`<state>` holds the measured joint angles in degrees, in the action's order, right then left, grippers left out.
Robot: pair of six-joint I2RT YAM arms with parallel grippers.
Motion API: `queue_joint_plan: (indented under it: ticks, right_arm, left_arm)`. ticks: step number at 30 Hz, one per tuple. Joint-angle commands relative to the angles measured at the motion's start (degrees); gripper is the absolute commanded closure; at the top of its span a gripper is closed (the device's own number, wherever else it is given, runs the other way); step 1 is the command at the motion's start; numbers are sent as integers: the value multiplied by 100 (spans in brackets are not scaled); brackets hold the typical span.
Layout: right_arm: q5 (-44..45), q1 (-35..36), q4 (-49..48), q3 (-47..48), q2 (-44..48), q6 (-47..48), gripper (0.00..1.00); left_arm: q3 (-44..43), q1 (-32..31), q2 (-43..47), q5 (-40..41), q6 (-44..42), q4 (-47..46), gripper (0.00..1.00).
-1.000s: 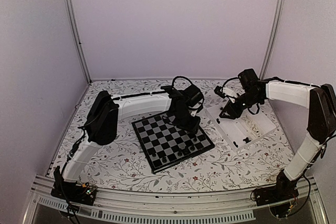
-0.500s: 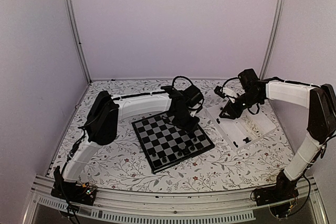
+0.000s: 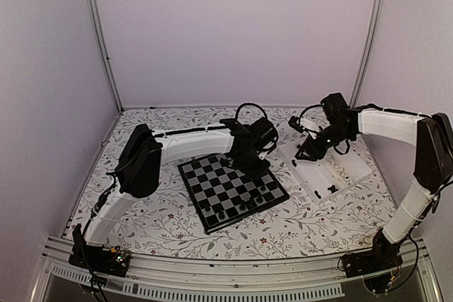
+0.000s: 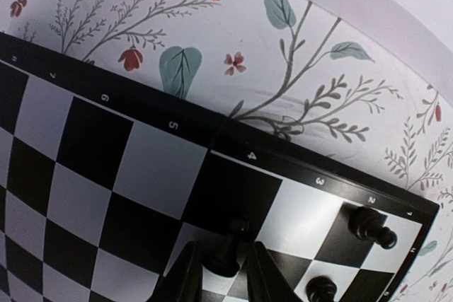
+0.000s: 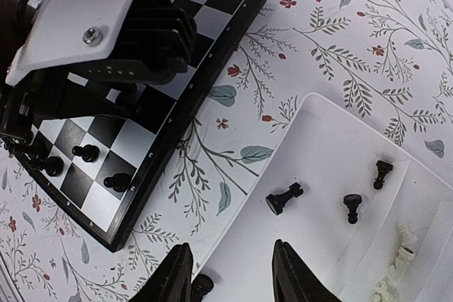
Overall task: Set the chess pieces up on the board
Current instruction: Pick up the chess piece from the chessboard.
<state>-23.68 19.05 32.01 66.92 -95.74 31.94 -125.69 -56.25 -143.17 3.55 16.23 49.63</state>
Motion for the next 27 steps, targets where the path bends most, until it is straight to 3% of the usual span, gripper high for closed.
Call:
queue_joint_plan:
  ticks: [1, 10, 17, 22, 27]
  right_arm:
    - [-102, -29, -10, -27, -84, -40, 58]
    - [-109, -28, -26, 44, -75, -77, 58]
    - [157, -27, -333, 476, 357, -81, 57]
    - [-980, -28, -18, 991, 214, -463, 56]
    - [-2497, -27, 848, 1655, -552, -652, 56]
  left_arm:
    - [204, -76, -339, -73, -313, 73, 78]
    - [564, -63, -56, 12, -527, 46, 88]
    - [1933, 229, 1249, -475, -701, -1529, 92]
    - [3330, 446, 2449, -920, -761, -3237, 92]
    - [4505, 570, 3138, -1610, -718, -4730, 92]
